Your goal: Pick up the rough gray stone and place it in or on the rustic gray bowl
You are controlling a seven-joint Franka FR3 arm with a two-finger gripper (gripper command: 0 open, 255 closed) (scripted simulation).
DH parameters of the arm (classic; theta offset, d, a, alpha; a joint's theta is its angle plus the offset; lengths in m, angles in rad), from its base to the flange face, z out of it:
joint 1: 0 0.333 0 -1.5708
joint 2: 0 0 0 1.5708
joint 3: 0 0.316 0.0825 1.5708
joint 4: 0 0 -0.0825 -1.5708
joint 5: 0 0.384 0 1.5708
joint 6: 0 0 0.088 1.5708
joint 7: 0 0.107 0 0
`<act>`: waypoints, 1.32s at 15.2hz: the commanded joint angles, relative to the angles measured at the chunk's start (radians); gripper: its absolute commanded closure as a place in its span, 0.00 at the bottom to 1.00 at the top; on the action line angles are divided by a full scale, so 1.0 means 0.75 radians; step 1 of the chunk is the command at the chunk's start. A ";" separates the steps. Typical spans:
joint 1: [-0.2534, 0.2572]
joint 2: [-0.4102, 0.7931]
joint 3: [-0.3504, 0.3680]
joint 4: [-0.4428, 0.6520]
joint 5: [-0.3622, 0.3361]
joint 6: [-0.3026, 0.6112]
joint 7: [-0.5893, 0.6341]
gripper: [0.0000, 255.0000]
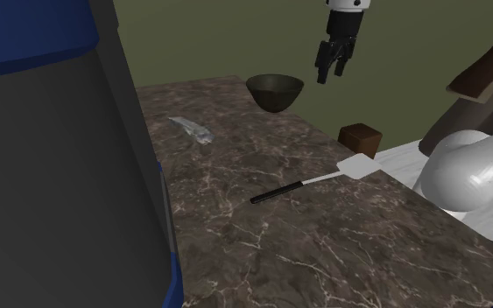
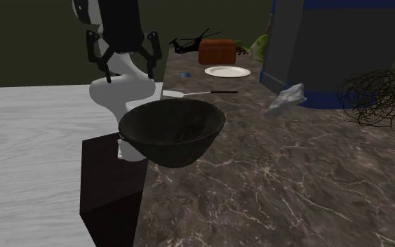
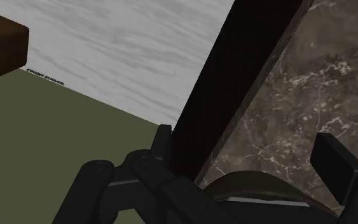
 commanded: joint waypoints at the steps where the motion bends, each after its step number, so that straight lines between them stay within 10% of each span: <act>1: 0.000 0.000 0.000 0.000 0.000 0.000 0.000 0.00; 20: 0.345 0.394 0.208 0.079 0.079 0.656 -0.361 0.00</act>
